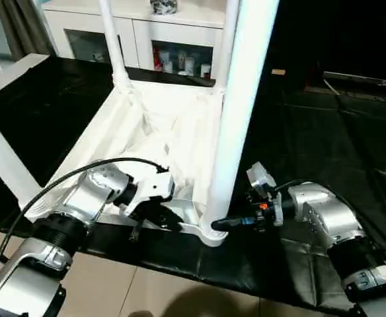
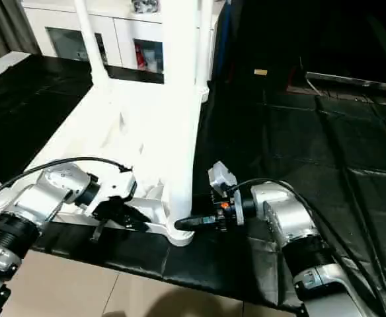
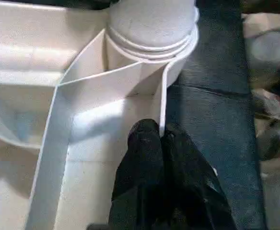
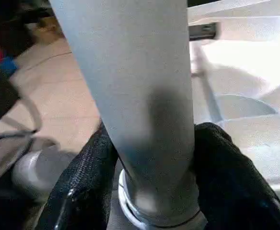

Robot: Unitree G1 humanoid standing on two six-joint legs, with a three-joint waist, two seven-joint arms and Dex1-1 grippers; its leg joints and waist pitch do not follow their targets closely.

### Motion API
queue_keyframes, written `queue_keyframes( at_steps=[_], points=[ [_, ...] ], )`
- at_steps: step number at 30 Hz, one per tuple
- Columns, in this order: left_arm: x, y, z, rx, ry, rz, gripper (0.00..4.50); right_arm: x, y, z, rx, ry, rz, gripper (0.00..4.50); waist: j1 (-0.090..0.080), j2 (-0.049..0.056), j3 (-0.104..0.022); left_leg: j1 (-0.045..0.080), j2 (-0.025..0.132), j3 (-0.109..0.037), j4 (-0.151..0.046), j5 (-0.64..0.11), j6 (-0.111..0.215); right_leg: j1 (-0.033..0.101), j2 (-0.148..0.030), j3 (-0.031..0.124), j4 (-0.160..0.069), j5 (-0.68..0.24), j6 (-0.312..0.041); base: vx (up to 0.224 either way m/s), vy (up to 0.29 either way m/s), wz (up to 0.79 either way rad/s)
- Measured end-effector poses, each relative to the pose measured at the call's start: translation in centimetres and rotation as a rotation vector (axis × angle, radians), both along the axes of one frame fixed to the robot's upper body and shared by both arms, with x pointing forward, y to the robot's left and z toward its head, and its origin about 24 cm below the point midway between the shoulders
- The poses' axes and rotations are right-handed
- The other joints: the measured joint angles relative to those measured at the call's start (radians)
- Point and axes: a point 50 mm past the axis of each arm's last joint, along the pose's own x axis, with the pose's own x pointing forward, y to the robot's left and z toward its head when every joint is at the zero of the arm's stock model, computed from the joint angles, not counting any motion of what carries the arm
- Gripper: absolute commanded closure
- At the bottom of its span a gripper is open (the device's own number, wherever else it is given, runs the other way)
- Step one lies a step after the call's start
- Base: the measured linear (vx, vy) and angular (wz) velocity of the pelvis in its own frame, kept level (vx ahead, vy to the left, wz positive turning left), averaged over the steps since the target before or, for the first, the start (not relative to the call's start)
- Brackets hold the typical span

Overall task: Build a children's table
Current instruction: Rotate leg to tighten

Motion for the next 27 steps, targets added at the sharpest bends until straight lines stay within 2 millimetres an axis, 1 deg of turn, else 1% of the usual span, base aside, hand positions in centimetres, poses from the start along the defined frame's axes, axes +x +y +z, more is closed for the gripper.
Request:
queue_keyframes(
  at_steps=[1,3,4,7,9,11,13,17,19,21,22,23,24,25,26,27],
  points=[
    [0.2,0.0,0.0,0.0,-0.006,0.039,4.5,0.2,0.1,-0.1,0.0,-0.005,-0.047,2.44,-0.002,0.0,0.0,0.001,0.0,0.0,0.0,0.0,0.0,0.0,0.0,0.0,-0.001,-0.002,0.004,0.0,0.0,0.0],
    [0.7,-0.1,-0.1,-0.003,-0.017,0.112,4.5,0.6,0.3,-0.4,0.001,-0.015,-0.147,2.45,-0.015,0.0,0.0,0.004,0.0,0.0,0.0,0.0,-0.001,0.001,0.0,0.0,0.0,-0.002,0.005,0.0,0.0,0.0],
    [0.9,-0.3,-0.2,-0.005,-0.021,0.155,4.5,1.0,0.5,-0.5,0.001,-0.021,-0.212,2.46,-0.028,0.0,0.0,0.006,-0.001,0.0,0.0,0.0,-0.001,0.002,0.0,0.0,-0.001,-0.002,0.005,0.0,0.0,0.0],
    [1.4,-0.8,-0.4,-0.023,-0.02,0.256,4.5,1.7,0.9,-0.7,-0.003,-0.039,-0.362,2.47,-0.056,0.0,0.0,0.008,-0.001,-0.002,-0.001,0.001,-0.001,0.002,0.0,-0.002,-0.003,-0.002,0.005,0.0,0.0,0.0],
    [1.6,-1.0,-0.5,-0.031,-0.022,0.304,4.5,2.0,1.1,-0.7,-0.007,-0.044,-0.429,2.51,-0.065,0.0,0.0,0.011,-0.002,-0.003,-0.001,0.001,-0.001,0.002,0.001,-0.002,-0.004,-0.002,0.005,0.0,0.0,0.0],
    [2.0,-1.3,-0.6,-0.042,-0.027,0.39,4.5,2.7,1.9,-0.7,-0.003,-0.039,-0.532,2.52,-0.077,0.0,0.0,0.013,-0.002,-0.003,-0.002,0.0,-0.001,0.002,0.001,-0.002,-0.003,-0.002,0.005,0.0,0.0,0.0],
    [2.8,-2.2,-0.8,-0.051,-0.053,0.509,4.5,3.8,3.1,-0.6,-0.013,-0.034,-0.69,2.52,-0.087,0.0,0.0,0.012,-0.002,-0.003,-0.002,0.001,-0.002,0.001,0.001,-0.002,-0.003,-0.002,0.005,0.0,0.0,0.0],
    [3.3,-3.9,-0.8,-0.08,-0.075,0.598,4.5,4.7,3.6,-0.3,-0.044,-0.047,-0.84,2.52,-0.091,0.0,0.0,0.012,-0.003,-0.003,-0.002,0.001,-0.001,0.001,0.001,-0.001,-0.005,-0.001,0.005,0.0,0.0,0.0],
    [3.5,-4.7,-0.9,-0.098,-0.085,0.639,4.5,5.0,3.7,-0.1,-0.053,-0.054,-0.902,2.52,-0.09,0.0,0.0,0.012,-0.003,-0.003,-0.004,0.0,-0.001,0.001,0.001,-0.001,-0.005,-0.001,0.004,0.0,0.0,0.0],
    [3.5,-5.0,-0.8,-0.106,-0.091,0.649,4.5,5.1,3.7,0.0,-0.047,-0.055,-0.929,2.52,-0.087,0.0,0.0,0.012,-0.003,-0.003,-0.007,-0.001,-0.001,0.0,0.001,-0.001,-0.005,0.001,0.0,0.0,0.0,0.0],
    [3.5,-5.1,-0.8,-0.109,-0.093,0.652,4.5,5.2,3.6,0.0,-0.043,-0.057,-0.939,2.18,-0.086,0.0,0.0,0.012,-0.003,-0.003,-0.009,-0.001,-0.001,-0.001,0.001,-0.001,-0.005,0.0,0.001,0.0,0.0,0.0],
    [3.6,-5.2,-0.7,-0.112,-0.094,0.654,4.5,5.2,3.7,0.0,-0.034,-0.054,-0.95,1.97,-0.085,0.0,0.0,0.012,-0.003,-0.002,-0.011,-0.001,-0.001,-0.001,0.002,-0.001,-0.005,0.0,0.0,0.0,0.0,0.0],
    [3.6,-5.2,-0.7,-0.112,-0.096,0.657,4.5,5.2,3.7,0.0,-0.024,-0.047,-0.959,1.84,-0.085,0.0,0.0,0.012,-0.003,-0.002,-0.012,-0.001,-0.001,-0.002,0.002,-0.001,-0.005,-0.001,0.0,0.0,0.0,0.0],
    [3.6,-5.4,-0.7,-0.115,-0.096,0.654,4.5,5.2,3.7,-0.1,-0.022,-0.037,-0.971,1.81,-0.082,0.0,0.0,0.011,-0.003,-0.002,-0.012,-0.001,-0.001,-0.003,0.002,-0.001,-0.005,-0.001,0.0,0.0,0.0,0.0],
    [3.5,-5.5,-0.7,-0.117,-0.095,0.65,4.5,5.2,3.7,-0.2,-0.022,-0.031,-0.975,1.61,-0.079,0.0,0.0,0.01,-0.003,-0.002,-0.012,-0.001,-0.001,-0.003,0.001,-0.001,-0.005,-0.001,0.0,0.0,0.0,0.0],
    [3.5,-5.6,-0.7,-0.118,-0.095,0.649,4.5,5.2,3.7,-0.2,-0.02,-0.028,-0.977,1.61,-0.078,0.0,0.0,0.01,-0.003,-0.002,-0.012,-0.001,-0.001,-0.004,0.001,-0.001,-0.006,-0.001,0.0,0.0,0.0,0.0]
  ],
)
